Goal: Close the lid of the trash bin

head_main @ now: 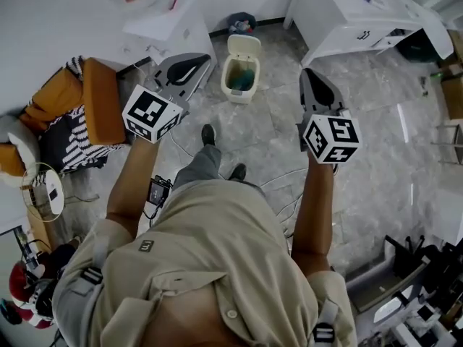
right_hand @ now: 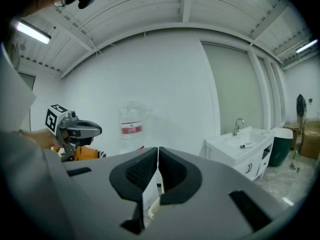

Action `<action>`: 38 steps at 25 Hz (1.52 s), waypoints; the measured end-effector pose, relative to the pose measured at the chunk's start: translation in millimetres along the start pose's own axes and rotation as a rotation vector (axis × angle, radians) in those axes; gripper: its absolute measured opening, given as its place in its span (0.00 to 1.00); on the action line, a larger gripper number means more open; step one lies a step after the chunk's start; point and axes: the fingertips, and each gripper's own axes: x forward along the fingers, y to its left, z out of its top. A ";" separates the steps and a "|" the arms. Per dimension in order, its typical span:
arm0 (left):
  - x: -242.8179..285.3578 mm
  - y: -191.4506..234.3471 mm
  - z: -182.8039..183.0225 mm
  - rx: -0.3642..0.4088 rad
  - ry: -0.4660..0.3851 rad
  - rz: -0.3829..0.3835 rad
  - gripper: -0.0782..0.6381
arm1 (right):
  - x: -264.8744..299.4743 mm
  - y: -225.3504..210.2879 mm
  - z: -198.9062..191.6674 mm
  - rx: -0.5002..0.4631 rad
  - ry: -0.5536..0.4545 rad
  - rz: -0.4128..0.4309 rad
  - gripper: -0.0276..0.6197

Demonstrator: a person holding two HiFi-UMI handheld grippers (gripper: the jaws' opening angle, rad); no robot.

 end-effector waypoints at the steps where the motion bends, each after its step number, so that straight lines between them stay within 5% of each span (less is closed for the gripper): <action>1: 8.3 0.5 0.1 -0.001 -0.005 -0.014 0.13 | -2.2 -7.5 -1.9 0.004 0.001 -0.019 0.08; 15: 88.0 35.3 -14.4 -0.032 -0.038 -0.190 0.13 | 26.0 -44.3 -8.7 0.022 0.061 -0.182 0.08; 38: 111.0 192.5 -48.9 -0.076 -0.108 -0.256 0.13 | 176.8 2.5 24.1 -0.077 0.149 -0.233 0.08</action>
